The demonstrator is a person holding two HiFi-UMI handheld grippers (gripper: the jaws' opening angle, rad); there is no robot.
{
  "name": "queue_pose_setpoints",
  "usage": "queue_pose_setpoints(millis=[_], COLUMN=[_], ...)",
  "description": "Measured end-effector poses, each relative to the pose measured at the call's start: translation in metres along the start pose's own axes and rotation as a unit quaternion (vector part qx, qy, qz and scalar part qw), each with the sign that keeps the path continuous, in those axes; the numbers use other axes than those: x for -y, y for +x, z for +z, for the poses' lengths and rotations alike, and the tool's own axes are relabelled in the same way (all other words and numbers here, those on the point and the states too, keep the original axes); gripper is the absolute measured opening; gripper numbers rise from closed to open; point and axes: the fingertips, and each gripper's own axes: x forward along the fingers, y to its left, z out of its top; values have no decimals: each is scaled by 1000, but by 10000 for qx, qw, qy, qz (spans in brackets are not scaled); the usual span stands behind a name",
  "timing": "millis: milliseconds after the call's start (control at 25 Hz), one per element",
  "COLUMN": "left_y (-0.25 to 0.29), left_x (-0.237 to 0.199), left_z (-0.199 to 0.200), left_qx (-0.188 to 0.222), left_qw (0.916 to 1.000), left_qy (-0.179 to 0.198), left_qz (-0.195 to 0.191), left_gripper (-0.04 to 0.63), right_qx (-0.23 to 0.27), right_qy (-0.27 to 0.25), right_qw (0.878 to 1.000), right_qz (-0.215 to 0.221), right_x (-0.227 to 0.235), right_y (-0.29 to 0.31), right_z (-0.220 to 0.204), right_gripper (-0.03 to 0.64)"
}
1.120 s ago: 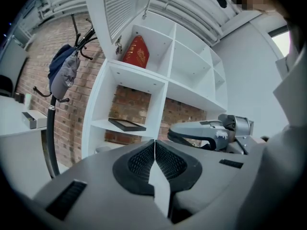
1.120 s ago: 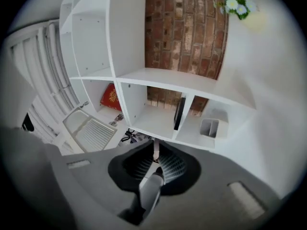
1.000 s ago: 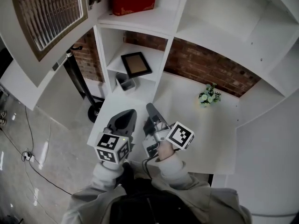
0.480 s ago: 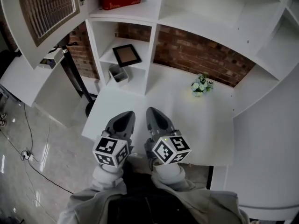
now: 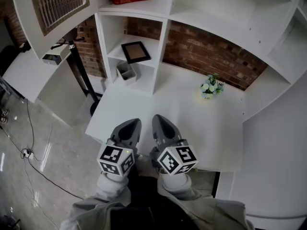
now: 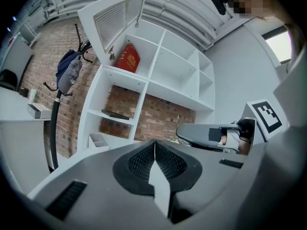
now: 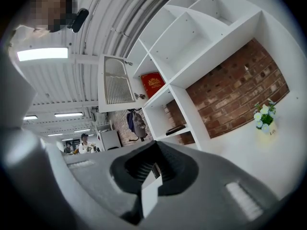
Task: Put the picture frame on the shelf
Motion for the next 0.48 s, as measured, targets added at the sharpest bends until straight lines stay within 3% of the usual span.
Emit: queue_pose_setpoints(millis=[480], left_y=[-2], left_x=[0], left_z=[-8], left_qx=[-60], left_qw=[10000], left_qy=[-58], left_qz=[-15], left_gripper=[5], right_qx=[-35], right_qy=[-12], right_qw=[9998], right_qz=[218], right_x=[-9], right_y=[6], right_z=[-5], right_gripper=[-3])
